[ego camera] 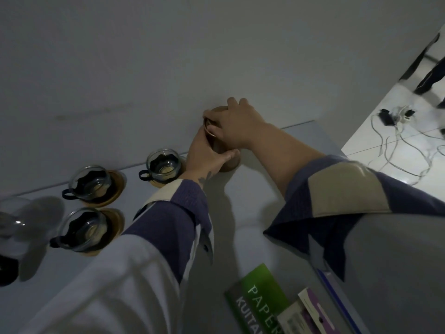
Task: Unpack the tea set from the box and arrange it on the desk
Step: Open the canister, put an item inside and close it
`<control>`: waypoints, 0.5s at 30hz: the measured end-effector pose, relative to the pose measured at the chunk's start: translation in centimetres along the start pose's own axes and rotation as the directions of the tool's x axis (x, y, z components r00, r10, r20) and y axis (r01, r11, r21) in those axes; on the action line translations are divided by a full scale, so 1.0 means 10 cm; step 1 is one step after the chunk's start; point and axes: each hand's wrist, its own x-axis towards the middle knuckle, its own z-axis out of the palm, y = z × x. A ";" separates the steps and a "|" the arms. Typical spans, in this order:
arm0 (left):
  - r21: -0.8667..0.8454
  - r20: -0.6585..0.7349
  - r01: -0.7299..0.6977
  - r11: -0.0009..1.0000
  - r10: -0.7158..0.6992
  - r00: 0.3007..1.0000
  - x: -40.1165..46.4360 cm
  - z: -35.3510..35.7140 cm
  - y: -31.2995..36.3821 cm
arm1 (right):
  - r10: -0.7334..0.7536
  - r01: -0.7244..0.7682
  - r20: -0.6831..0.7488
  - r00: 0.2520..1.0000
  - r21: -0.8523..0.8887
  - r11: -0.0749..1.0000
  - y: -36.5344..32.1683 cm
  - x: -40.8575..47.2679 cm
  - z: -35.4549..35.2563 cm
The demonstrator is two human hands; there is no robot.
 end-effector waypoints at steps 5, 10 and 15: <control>0.048 -0.005 0.008 0.999 -0.007 1.000 0.04 -0.01 0.00 | -0.092 0.094 0.062 0.994 -0.042 0.995 0.02 0.07 -0.12; 0.076 -0.014 0.032 0.997 -0.031 0.999 0.02 -0.04 0.01 | -0.058 0.039 0.053 0.997 0.308 0.951 0.17 0.01 -0.32; 0.063 0.002 0.036 0.997 -0.036 0.999 -0.01 -0.01 0.03 | 0.008 0.031 -0.093 0.996 0.413 0.910 0.14 -0.17 -0.24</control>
